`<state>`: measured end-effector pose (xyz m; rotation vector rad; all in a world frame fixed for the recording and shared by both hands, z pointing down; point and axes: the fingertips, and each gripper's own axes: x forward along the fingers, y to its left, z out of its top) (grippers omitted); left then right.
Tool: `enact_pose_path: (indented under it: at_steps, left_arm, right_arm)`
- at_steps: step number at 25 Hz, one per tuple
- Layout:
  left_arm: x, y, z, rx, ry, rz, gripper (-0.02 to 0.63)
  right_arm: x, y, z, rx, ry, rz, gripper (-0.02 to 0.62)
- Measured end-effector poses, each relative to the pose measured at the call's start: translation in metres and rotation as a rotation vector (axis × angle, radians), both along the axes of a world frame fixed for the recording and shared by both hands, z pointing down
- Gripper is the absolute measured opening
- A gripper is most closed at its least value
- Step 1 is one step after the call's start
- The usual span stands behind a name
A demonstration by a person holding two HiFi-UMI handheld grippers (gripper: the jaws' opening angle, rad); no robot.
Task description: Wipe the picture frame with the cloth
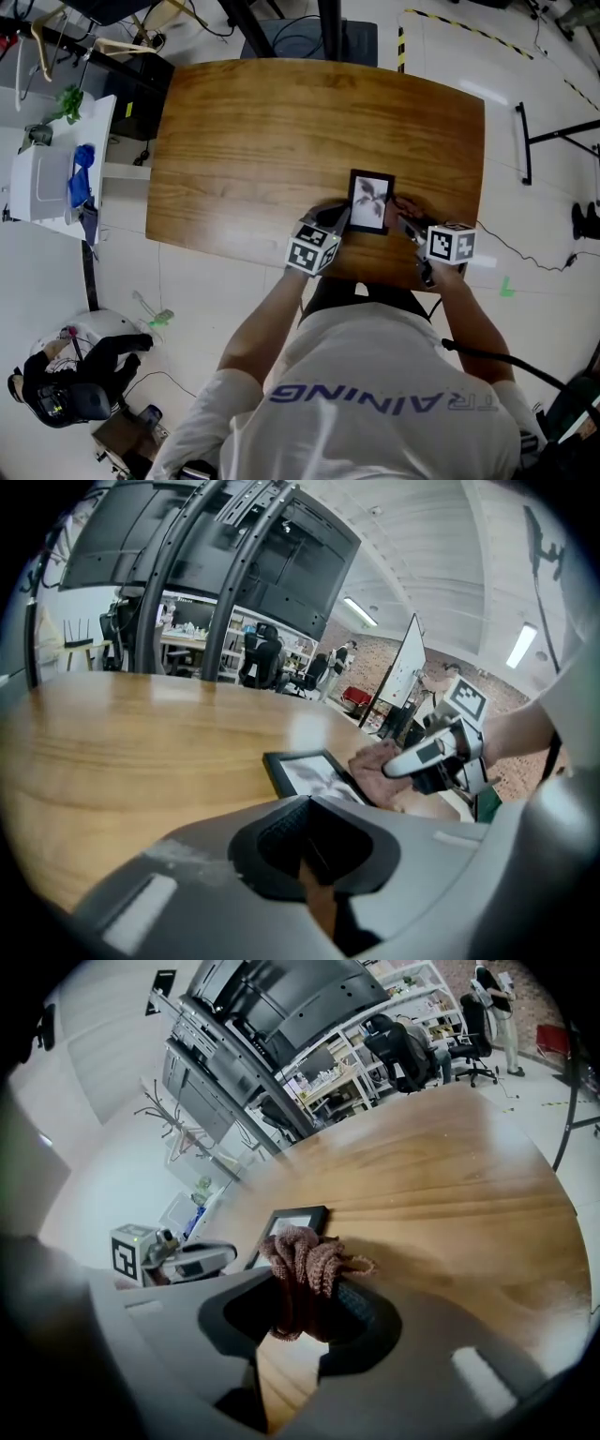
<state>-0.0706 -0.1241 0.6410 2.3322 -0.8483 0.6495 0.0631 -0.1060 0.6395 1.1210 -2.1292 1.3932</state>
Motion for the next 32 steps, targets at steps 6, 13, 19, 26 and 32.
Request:
enact_pose_path:
  at_steps: [6,13,19,26,32]
  left_arm:
    - [0.016,-0.057,0.003,0.034,-0.068,0.175,0.006]
    - [0.018,-0.068,0.015,-0.016,-0.074,0.19,0.006]
    - [0.017,-0.068,0.015,-0.034,-0.045,0.162,0.008]
    - [0.018,-0.067,0.015,-0.019,-0.05,0.164,0.008]
    - [0.019,-0.068,0.015,-0.007,-0.052,0.161,0.008]
  right_arm:
    - [0.0,-0.001,0.0,0.009,0.009,0.009,0.121]
    - [-0.002,-0.005,-0.002,0.018,0.012,0.007,0.121]
    - [-0.018,-0.01,-0.03,0.055,-0.067,0.014,0.121]
    - [-0.102,0.009,-0.026,-0.008,-0.142,-0.143,0.121]
    - [-0.128,0.013,0.001,-0.064,-0.136,-0.143,0.121]
